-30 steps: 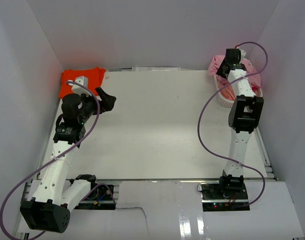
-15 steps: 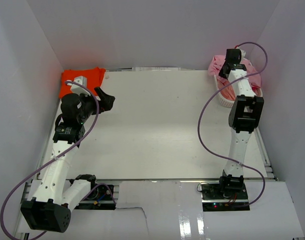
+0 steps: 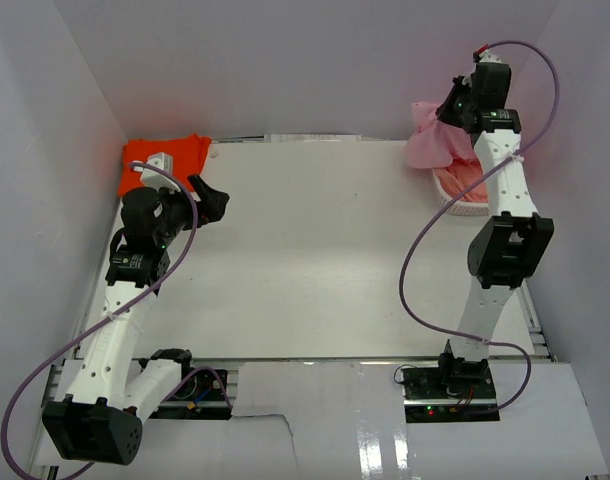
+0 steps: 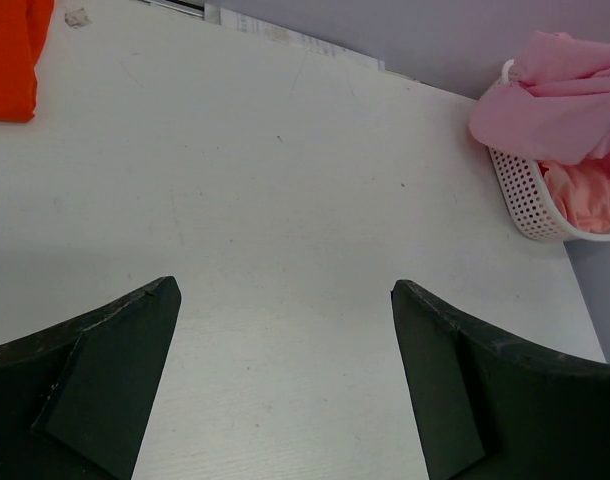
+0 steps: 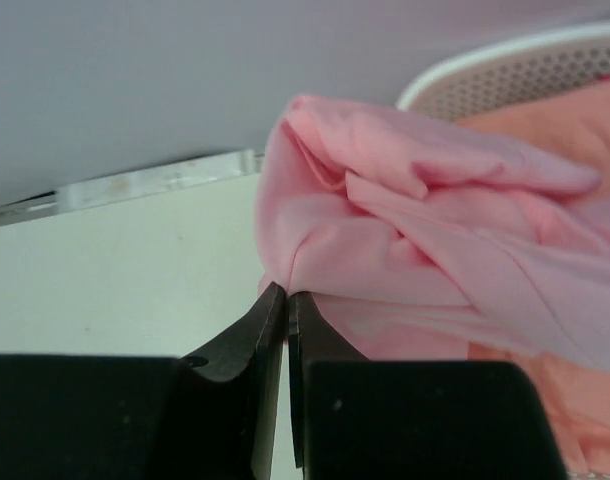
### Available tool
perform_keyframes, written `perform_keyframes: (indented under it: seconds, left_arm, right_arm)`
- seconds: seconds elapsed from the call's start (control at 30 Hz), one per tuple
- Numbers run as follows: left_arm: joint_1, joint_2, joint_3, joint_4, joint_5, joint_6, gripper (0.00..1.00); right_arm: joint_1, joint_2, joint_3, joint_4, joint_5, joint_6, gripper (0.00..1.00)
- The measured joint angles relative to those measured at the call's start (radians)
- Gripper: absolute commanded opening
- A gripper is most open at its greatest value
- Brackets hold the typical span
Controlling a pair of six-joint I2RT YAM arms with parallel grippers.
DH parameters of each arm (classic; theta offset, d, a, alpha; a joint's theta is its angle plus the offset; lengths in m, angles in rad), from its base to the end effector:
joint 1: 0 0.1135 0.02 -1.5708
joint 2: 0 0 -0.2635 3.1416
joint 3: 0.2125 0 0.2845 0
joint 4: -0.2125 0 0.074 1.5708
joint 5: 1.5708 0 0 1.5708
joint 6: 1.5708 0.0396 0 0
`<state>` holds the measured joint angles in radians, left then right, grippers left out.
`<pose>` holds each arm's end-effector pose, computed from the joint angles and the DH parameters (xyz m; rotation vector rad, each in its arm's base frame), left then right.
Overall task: Fold and stack the t-shirts
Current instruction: Grab crumpled tshirt from bin with the right arm, then move the tshirt to the center of the board
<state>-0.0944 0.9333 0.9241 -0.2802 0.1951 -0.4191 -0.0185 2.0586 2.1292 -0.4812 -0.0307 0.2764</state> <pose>0.2481 -0.0312 0.3505 -0.1689 1.8816 -0.5351 0.5207 -0.0084 0.3804 0.2721 1.9678 0.1976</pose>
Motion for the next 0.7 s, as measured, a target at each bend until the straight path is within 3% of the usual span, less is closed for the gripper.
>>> perform_keyframes:
  seconds: [0.2,0.47,0.7]
  left_arm:
    - [0.001,-0.004,0.000,-0.001,-0.012,0.000,0.98]
    - [0.001,-0.052,-0.002,-0.011,-0.109,-0.009,0.98]
    - [0.001,-0.103,-0.002,-0.038,-0.261,-0.028,0.98]
  right_arm:
    - [0.097,-0.252,-0.082,0.004,-0.122,-0.051,0.08]
    - [0.438,-0.306,-0.068,-0.127,-0.235,-0.097,0.08]
    - [0.634,-0.382,-0.268,-0.213,-0.317,-0.092,0.08]
